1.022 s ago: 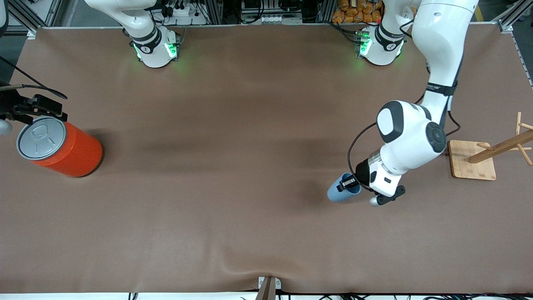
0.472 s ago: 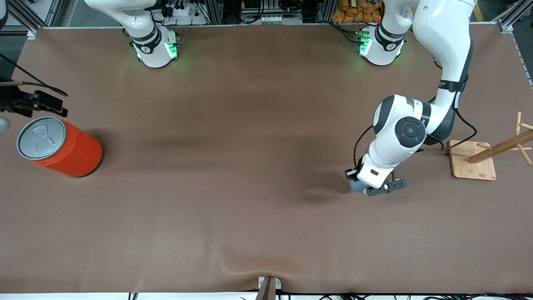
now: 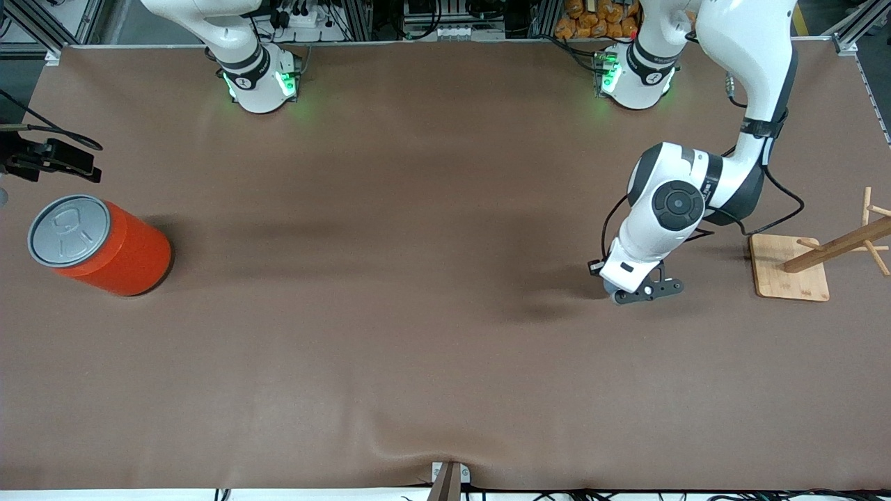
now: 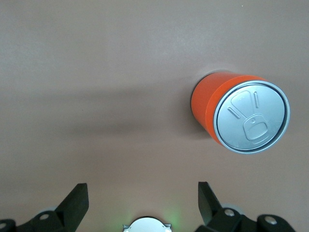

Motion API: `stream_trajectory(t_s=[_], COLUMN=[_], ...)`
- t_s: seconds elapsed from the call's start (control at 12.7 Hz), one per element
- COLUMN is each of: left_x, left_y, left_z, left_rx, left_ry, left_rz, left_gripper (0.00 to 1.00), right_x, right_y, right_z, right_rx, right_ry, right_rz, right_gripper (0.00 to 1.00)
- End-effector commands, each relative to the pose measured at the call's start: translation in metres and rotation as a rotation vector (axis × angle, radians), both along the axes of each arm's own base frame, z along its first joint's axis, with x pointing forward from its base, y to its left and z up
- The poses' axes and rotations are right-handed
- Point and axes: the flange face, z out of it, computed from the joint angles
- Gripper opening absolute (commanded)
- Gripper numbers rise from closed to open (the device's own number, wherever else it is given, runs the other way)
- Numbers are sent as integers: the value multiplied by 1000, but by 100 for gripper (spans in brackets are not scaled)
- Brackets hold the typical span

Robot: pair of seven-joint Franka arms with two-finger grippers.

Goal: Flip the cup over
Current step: 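Carry the cup with the left gripper toward the wooden stand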

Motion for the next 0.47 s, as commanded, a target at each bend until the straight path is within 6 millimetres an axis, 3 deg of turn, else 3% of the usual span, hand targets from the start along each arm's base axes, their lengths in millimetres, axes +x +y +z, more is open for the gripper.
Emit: stream_trajectory(t_s=[0.0, 0.39], left_x=[-14, -19], left_y=[11, 12], left_z=[-5, -11], left_rx=[17, 3], left_ry=[4, 21], left_rz=[-8, 18], left_gripper=[0, 0], right_x=[1, 2], right_y=[-1, 5], right_z=[5, 2], right_rx=[22, 24], right_ry=[-8, 0], right_rz=[-25, -15], right_gripper=[100, 100])
